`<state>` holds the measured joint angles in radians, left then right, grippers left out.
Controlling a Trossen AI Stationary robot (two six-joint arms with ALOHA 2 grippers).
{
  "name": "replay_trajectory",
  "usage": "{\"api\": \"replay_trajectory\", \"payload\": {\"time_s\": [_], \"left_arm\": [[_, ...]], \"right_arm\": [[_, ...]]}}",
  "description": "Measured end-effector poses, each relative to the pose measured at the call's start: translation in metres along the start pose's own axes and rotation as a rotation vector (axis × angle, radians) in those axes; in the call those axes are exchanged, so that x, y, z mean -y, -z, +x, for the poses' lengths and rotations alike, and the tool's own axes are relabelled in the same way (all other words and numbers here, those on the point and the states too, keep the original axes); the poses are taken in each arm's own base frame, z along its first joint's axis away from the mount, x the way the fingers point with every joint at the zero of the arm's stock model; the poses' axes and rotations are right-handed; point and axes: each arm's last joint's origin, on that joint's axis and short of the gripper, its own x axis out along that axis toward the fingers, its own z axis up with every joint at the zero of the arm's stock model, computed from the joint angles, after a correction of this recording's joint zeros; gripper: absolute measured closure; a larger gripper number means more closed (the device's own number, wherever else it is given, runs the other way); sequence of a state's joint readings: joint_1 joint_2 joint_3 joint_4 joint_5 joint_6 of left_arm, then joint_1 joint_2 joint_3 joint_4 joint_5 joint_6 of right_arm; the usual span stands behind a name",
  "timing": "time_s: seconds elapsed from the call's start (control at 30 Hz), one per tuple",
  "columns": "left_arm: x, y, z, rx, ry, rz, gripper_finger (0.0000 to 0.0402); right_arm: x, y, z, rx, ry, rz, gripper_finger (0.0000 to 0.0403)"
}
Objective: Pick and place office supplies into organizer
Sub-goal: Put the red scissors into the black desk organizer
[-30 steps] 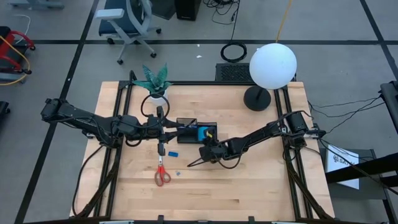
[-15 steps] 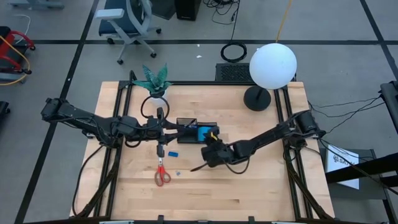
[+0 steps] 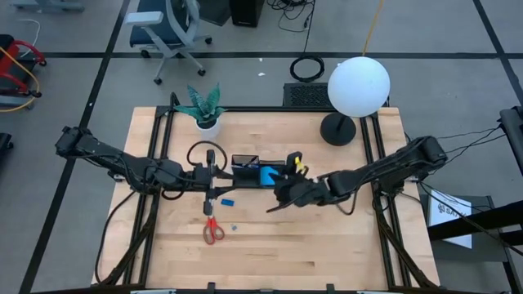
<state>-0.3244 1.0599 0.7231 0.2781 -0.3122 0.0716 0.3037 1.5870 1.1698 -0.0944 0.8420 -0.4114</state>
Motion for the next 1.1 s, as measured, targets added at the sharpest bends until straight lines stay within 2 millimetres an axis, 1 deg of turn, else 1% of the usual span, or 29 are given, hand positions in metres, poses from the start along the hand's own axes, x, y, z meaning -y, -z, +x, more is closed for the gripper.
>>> {"api": "replay_trajectory", "payload": {"time_s": [0.1,0.2,0.3,0.4,0.47,0.57,0.7,0.83,0.93,1.1], "left_arm": [[0.003,0.002,-0.001,-0.024,0.015,0.023,0.0282],[0.005,0.005,-0.001,-0.055,0.024,0.046,0.0282],[0.006,0.006,-0.002,-0.095,0.032,0.060,0.0282],[0.009,-0.002,-0.004,-0.145,0.050,0.056,0.0282],[0.013,-0.004,-0.007,-0.199,0.068,0.060,0.0282],[0.020,-0.001,-0.012,-0.277,0.104,0.066,0.0282],[0.030,0.004,-0.018,-0.338,0.151,0.083,0.0282],[0.035,0.004,-0.021,-0.340,0.176,0.078,0.0282],[0.042,0.009,-0.020,-0.363,0.213,0.069,0.0282],[0.059,0.020,-0.016,-0.413,0.333,0.080,0.0282]], "right_arm": [[0.017,-0.003,-0.007,0.049,-0.026,0.049,0.0283],[0.033,-0.003,-0.013,0.068,-0.008,0.086,0.0283],[0.043,-0.002,-0.015,0.071,0.010,0.108,0.0282],[0.046,-0.001,-0.015,0.067,0.015,0.115,0.0283],[0.045,0.000,-0.015,0.056,0.011,0.105,0.0285],[0.044,0.002,-0.015,0.038,0.002,0.086,0.0287],[0.044,0.004,-0.014,0.023,0.000,0.075,0.0288],[0.044,0.004,-0.014,0.021,-0.002,0.073,0.0289],[0.043,0.005,-0.014,0.019,-0.021,0.063,0.0289],[0.043,0.005,-0.013,0.021,-0.029,0.062,0.0289]]}}
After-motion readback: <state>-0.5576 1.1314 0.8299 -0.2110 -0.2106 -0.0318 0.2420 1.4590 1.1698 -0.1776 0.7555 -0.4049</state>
